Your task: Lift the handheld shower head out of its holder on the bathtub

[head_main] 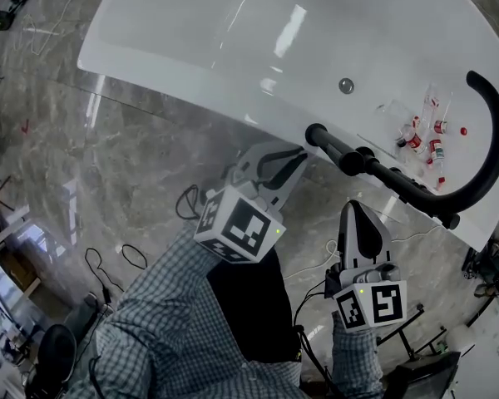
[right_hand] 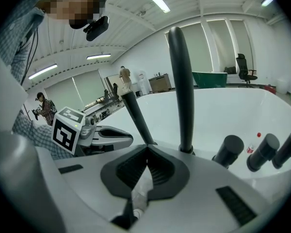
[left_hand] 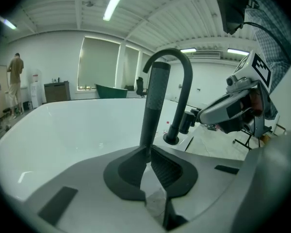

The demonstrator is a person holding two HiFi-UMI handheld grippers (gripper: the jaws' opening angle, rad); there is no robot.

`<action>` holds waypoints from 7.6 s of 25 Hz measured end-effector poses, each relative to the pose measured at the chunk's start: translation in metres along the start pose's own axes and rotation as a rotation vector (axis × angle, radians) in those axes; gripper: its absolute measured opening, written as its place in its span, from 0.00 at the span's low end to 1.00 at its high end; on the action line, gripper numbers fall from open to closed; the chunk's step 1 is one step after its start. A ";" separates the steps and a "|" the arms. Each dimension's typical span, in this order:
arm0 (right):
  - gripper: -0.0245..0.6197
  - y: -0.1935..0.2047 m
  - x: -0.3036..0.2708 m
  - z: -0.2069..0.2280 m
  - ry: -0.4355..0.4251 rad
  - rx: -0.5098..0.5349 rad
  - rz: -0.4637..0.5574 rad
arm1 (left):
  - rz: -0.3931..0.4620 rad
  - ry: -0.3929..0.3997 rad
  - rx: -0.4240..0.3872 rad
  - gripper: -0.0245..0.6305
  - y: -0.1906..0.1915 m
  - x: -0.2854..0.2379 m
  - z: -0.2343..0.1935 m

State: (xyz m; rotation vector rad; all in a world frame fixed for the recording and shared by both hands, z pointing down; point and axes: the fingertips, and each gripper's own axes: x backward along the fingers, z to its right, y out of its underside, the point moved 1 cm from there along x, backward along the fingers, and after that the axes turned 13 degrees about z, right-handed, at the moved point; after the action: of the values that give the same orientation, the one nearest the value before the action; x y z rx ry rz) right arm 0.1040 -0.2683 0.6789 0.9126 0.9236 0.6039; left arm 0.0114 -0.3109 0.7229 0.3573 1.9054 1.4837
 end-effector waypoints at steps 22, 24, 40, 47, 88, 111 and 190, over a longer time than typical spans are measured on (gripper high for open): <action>0.06 0.034 -0.002 0.029 0.028 -0.114 -0.026 | -0.068 0.056 -0.117 0.22 0.031 -0.056 -0.007; 0.06 0.035 -0.001 0.034 0.040 -0.121 -0.024 | -0.069 0.061 -0.125 0.22 0.032 -0.060 -0.004; 0.06 0.042 0.010 0.042 0.079 -0.132 -0.005 | -0.060 0.048 -0.153 0.23 0.030 -0.074 -0.001; 0.06 0.034 0.015 0.041 0.081 -0.114 0.009 | -0.039 0.044 -0.141 0.23 0.019 -0.071 0.000; 0.06 -0.181 0.122 -0.024 0.098 0.051 0.222 | 0.026 0.049 -0.232 0.23 -0.215 0.034 0.048; 0.06 -0.302 0.201 -0.075 0.108 0.161 0.423 | 0.073 0.082 -0.229 0.23 -0.332 0.123 0.101; 0.06 -0.442 0.252 -0.151 0.030 0.376 0.685 | 0.362 0.005 -0.239 0.23 -0.516 0.259 0.109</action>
State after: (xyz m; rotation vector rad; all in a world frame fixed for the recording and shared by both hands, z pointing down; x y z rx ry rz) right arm 0.1232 -0.2335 0.1500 1.5862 0.7508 1.0452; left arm -0.0067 -0.2366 0.1410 0.6102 1.7032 1.9259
